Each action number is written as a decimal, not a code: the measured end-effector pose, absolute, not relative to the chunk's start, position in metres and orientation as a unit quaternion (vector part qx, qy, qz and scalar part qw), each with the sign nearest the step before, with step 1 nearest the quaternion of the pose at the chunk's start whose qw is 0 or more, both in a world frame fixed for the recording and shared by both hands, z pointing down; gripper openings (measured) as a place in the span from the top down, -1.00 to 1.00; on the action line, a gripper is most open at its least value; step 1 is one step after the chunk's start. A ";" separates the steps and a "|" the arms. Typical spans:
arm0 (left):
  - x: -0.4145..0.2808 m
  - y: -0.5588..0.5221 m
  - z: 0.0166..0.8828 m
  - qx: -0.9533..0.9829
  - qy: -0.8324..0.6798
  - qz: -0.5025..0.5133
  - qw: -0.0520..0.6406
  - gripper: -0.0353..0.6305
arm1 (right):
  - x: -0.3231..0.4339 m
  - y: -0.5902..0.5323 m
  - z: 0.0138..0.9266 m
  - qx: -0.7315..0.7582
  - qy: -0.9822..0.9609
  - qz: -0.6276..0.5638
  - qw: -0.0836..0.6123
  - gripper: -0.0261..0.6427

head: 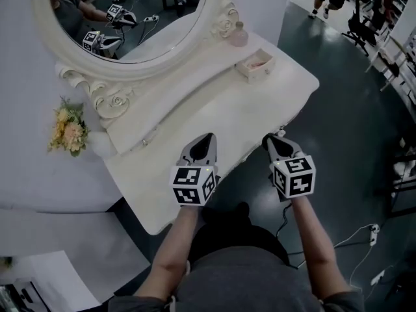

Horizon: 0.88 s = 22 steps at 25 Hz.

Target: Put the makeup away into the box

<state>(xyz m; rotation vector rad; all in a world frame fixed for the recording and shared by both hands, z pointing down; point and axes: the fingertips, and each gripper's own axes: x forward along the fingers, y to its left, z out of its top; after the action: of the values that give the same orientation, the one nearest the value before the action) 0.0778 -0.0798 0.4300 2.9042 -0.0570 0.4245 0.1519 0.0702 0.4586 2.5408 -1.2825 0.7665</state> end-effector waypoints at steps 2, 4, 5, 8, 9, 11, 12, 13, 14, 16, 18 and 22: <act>0.088 -0.070 0.430 0.984 -0.015 0.144 0.102 0.88 | 0.160 0.081 0.458 0.861 -0.429 0.258 0.094 0.90; 0.098 -0.062 0.430 0.984 -0.011 0.144 0.101 0.88 | 0.167 0.089 0.458 0.863 -0.426 0.257 0.091 0.90; 0.102 -0.058 0.430 0.984 -0.009 0.144 0.100 0.88 | 0.170 0.093 0.458 0.864 -0.424 0.257 0.089 0.90; 0.115 -0.050 0.431 0.985 -0.005 0.144 0.099 0.88 | 0.180 0.101 0.457 0.866 -0.421 0.254 0.084 0.90; 0.120 -0.047 0.431 0.985 -0.005 0.144 0.098 0.88 | 0.184 0.103 0.457 0.867 -0.421 0.253 0.083 0.90; 0.128 -0.041 0.431 0.985 -0.004 0.144 0.098 0.88 | 0.190 0.108 0.456 0.869 -0.420 0.251 0.079 0.90; 0.131 -0.038 0.430 0.985 -0.003 0.144 0.097 0.88 | 0.193 0.111 0.455 0.869 -0.419 0.250 0.078 0.90; 0.135 -0.035 0.429 0.985 -0.003 0.143 0.096 0.88 | 0.197 0.113 0.454 0.870 -0.419 0.249 0.076 0.90; 0.139 -0.033 0.429 0.985 -0.002 0.142 0.094 0.88 | 0.200 0.115 0.453 0.870 -0.419 0.248 0.073 0.90; 0.147 -0.028 0.427 0.986 -0.001 0.141 0.091 0.88 | 0.205 0.119 0.451 0.871 -0.419 0.246 0.069 0.90; 0.155 -0.025 0.426 0.986 0.002 0.138 0.090 0.88 | 0.211 0.122 0.449 0.872 -0.420 0.244 0.070 0.90; 0.173 -0.023 0.424 0.987 0.007 0.136 0.088 0.88 | 0.225 0.126 0.447 0.875 -0.415 0.241 0.066 0.90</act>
<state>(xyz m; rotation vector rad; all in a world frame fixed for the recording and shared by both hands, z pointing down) 0.1734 -0.0230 0.4235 2.9374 0.0221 0.4049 0.2246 0.1256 0.4468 2.6393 -1.2514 0.7279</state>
